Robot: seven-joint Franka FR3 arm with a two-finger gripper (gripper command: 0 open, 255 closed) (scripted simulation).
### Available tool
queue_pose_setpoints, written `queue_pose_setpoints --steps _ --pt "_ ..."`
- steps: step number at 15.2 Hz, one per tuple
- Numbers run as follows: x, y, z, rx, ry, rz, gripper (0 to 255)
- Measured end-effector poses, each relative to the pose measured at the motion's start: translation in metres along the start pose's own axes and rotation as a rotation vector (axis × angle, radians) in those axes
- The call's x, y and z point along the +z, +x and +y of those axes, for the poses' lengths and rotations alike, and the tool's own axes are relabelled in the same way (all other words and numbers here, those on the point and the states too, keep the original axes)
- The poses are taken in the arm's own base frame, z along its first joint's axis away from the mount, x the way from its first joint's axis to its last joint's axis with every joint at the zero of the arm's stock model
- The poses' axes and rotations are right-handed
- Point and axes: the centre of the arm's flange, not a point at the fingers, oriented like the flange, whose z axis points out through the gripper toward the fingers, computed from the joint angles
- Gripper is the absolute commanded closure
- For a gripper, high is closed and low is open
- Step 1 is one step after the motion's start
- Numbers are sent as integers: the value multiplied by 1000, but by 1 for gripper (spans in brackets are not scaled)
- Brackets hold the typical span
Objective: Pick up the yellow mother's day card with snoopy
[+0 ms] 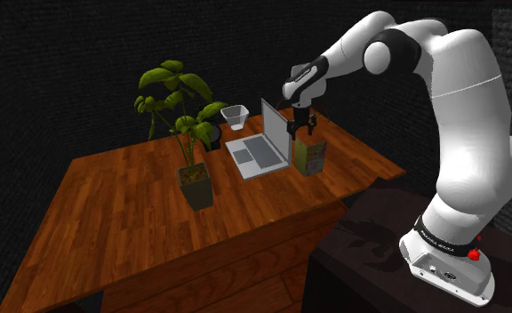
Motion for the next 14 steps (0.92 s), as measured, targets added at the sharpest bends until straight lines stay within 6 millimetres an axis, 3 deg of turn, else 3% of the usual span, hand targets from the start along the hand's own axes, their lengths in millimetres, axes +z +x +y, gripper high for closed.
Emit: queue_pose_setpoints --steps 3,9,10,14 --pt "14 16 0 7 4 2 0" --pt "46 21 0 8 4 2 0" --pt "47 21 0 8 4 2 255" --pt "47 21 0 8 4 3 255"
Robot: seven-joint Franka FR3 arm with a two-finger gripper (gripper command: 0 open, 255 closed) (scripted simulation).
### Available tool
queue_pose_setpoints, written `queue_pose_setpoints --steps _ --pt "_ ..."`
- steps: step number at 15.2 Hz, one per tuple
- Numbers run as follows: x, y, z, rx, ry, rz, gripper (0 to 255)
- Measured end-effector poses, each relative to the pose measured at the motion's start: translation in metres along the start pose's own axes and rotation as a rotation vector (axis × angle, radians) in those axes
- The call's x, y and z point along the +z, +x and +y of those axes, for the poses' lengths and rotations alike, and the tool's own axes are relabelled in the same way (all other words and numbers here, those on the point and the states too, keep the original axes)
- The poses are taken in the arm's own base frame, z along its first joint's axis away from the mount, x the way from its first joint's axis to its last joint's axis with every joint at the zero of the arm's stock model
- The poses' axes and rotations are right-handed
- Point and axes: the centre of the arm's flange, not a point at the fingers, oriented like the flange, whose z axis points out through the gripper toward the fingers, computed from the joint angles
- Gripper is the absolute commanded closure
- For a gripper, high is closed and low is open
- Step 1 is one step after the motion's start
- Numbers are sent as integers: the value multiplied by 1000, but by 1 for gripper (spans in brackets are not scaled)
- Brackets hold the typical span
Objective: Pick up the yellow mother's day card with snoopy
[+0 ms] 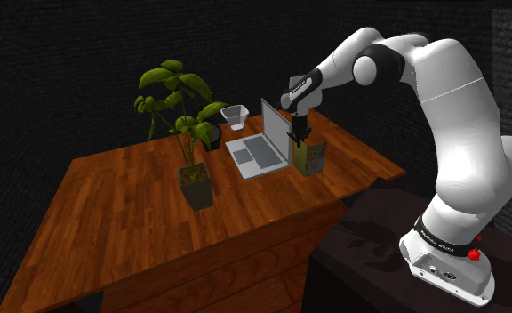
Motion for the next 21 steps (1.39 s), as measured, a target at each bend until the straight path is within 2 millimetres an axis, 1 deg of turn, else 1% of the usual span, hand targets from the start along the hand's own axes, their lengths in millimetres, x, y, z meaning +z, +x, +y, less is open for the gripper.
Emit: queue_pose_setpoints --steps 6,8,21 --pt "0 0 0 0 0 0 255" --pt "-5 0 -1 0 0 -1 255" --pt "-72 -9 -1 0 0 0 255"
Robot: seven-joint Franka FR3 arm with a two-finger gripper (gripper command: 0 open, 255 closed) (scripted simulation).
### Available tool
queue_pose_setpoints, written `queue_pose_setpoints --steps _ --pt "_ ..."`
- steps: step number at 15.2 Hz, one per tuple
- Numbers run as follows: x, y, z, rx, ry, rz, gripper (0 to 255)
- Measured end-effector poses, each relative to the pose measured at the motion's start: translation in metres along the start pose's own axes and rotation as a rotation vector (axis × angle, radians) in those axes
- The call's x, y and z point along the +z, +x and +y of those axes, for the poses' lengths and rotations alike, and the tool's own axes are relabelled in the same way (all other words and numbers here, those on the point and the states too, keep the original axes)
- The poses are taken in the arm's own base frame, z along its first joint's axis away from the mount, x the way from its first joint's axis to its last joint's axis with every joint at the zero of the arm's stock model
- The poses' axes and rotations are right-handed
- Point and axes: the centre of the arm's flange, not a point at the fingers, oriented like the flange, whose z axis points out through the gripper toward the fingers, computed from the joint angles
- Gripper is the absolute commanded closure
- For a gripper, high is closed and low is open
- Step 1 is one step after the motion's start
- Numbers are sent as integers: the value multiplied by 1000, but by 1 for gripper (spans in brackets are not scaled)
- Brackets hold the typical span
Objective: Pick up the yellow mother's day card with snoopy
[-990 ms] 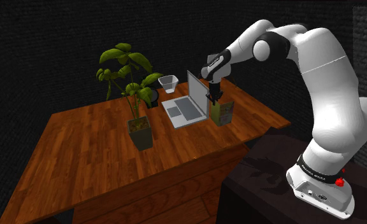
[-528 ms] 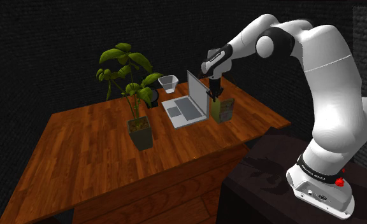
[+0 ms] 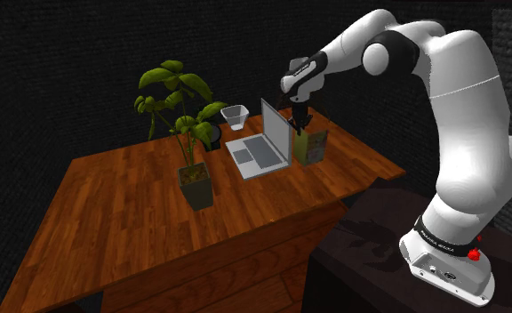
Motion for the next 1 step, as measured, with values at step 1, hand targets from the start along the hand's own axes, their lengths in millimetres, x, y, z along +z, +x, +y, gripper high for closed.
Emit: queue_pose_setpoints --steps 1 --pt "-3 -1 0 0 0 0 255"
